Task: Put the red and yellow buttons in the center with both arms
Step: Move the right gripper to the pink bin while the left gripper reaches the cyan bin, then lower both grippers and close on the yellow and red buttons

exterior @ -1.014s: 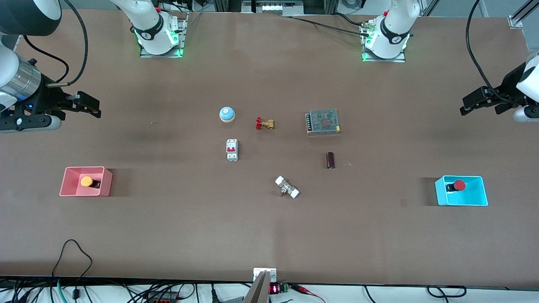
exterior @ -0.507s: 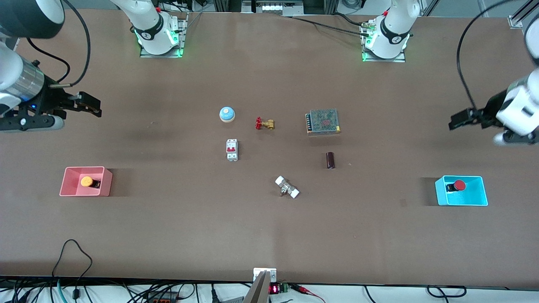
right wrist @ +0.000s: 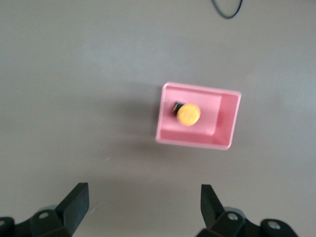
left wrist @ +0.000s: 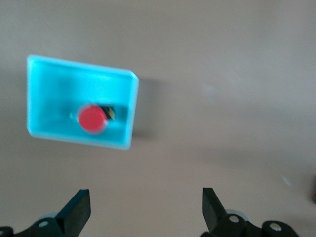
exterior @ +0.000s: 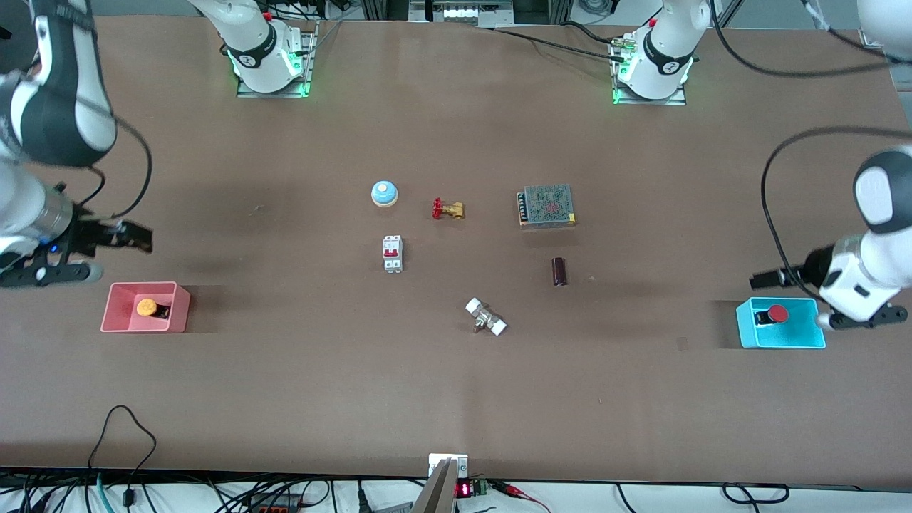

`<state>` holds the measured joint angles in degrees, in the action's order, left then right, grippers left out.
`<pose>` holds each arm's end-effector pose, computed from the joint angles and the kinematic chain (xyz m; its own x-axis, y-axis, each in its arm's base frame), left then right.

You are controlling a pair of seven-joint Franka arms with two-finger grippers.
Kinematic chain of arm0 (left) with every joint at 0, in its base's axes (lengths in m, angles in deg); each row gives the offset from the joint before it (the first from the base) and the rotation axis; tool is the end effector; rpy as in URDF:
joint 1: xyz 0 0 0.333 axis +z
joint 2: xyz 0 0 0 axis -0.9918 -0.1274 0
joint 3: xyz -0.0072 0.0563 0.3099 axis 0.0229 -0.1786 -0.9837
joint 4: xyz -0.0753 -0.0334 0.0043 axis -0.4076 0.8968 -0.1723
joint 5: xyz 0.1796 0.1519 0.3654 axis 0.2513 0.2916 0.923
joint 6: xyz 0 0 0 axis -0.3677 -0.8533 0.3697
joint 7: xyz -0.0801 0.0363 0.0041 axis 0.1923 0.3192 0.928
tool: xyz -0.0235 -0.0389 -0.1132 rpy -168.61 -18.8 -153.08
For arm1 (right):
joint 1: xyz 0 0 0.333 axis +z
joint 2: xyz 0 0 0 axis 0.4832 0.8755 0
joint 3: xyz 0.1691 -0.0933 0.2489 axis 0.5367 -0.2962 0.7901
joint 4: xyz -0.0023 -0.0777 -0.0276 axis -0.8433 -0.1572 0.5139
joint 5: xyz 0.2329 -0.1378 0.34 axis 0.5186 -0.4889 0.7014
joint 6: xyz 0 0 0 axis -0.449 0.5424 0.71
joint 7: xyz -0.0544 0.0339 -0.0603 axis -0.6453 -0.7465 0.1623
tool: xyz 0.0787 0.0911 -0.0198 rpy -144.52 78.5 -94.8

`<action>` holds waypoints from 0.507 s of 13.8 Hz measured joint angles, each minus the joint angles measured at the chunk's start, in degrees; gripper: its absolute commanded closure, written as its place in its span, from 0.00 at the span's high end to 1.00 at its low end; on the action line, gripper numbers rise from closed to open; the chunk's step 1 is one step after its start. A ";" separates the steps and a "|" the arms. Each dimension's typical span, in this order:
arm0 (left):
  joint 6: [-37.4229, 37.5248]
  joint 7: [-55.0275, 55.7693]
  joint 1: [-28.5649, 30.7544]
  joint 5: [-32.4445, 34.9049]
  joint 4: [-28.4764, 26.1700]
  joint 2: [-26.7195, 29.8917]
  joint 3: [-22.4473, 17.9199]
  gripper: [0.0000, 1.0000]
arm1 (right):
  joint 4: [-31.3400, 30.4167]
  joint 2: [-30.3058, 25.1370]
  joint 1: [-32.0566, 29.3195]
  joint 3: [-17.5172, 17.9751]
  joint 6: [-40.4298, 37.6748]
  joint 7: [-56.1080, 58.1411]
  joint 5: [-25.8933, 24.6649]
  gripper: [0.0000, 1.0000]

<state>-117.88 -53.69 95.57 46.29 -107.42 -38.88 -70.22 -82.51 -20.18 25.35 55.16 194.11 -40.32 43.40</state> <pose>0.7043 0.1264 0.3113 0.9832 0.1660 -0.0754 0.1694 -0.9847 0.0402 0.6847 -0.0700 0.4008 0.9870 0.1595 -0.0219 0.1608 -0.9824 0.0946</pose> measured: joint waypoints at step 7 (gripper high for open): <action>-10.23 -4.95 3.35 0.13 2.97 -8.13 -0.06 1.00 | -0.95 9.69 -4.04 -0.04 16.91 4.40 0.00 1.00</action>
<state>-128.11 -58.64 98.92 46.42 -104.45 -47.01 -70.28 -83.46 -10.48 21.31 55.13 211.02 -35.92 43.40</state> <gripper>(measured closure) 0.000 0.000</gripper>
